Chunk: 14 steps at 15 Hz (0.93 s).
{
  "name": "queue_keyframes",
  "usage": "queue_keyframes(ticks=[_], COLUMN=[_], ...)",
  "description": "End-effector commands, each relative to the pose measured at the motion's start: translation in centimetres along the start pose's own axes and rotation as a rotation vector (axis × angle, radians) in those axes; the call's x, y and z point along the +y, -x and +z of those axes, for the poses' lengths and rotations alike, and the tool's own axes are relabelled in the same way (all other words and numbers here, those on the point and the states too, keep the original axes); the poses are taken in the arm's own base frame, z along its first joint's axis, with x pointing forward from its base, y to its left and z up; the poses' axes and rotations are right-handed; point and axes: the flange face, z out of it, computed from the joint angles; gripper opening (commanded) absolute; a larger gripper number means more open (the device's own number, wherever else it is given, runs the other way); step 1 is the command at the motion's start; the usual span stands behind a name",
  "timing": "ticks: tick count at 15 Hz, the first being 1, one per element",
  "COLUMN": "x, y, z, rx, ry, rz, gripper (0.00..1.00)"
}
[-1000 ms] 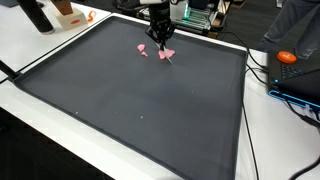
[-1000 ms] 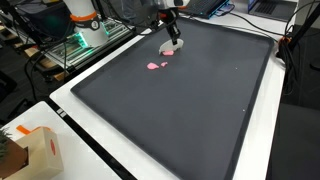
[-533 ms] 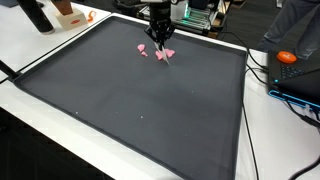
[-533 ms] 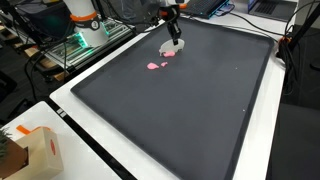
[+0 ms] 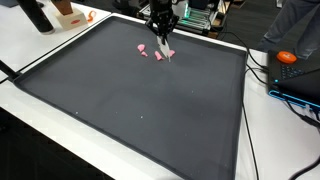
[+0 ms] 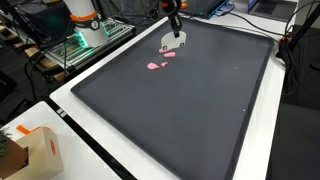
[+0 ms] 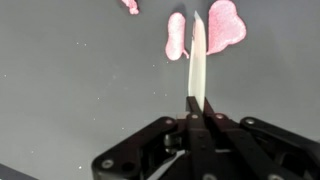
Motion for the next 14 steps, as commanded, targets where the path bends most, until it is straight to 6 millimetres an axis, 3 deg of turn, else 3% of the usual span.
queue_keyframes(ticks=[1, 5, 9, 14], x=[-0.4, -0.1, 1.5, 4.9], y=[0.1, -0.1, 0.5, 2.6], z=[-3.4, -7.7, -11.8, -14.3], rx=[0.03, 0.086, 0.152, 0.221], ry=[-0.025, -0.071, -0.102, -0.118], rz=[0.022, 0.115, 0.235, 0.419], gripper=[0.01, 0.01, 0.01, 0.01])
